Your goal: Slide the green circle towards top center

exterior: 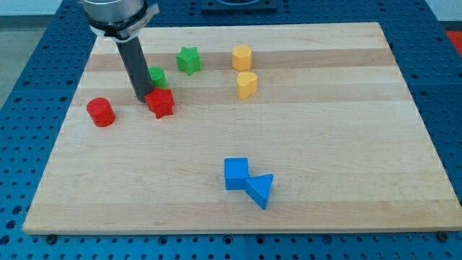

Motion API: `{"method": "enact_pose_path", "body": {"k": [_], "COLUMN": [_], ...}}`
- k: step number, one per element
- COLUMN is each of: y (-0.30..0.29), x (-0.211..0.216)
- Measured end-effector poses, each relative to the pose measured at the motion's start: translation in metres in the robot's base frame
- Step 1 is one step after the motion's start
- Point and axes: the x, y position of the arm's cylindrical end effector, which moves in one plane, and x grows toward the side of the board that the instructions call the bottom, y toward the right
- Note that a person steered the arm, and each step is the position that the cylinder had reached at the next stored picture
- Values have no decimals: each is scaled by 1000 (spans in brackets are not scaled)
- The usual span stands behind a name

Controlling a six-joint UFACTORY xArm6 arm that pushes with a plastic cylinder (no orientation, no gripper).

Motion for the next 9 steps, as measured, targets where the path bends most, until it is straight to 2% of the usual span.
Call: {"method": "enact_pose_path", "body": {"k": [2, 4, 6, 8, 9], "y": [-31, -121, -106, -12, -3], "x": [-6, 1, 16, 46, 45]}}
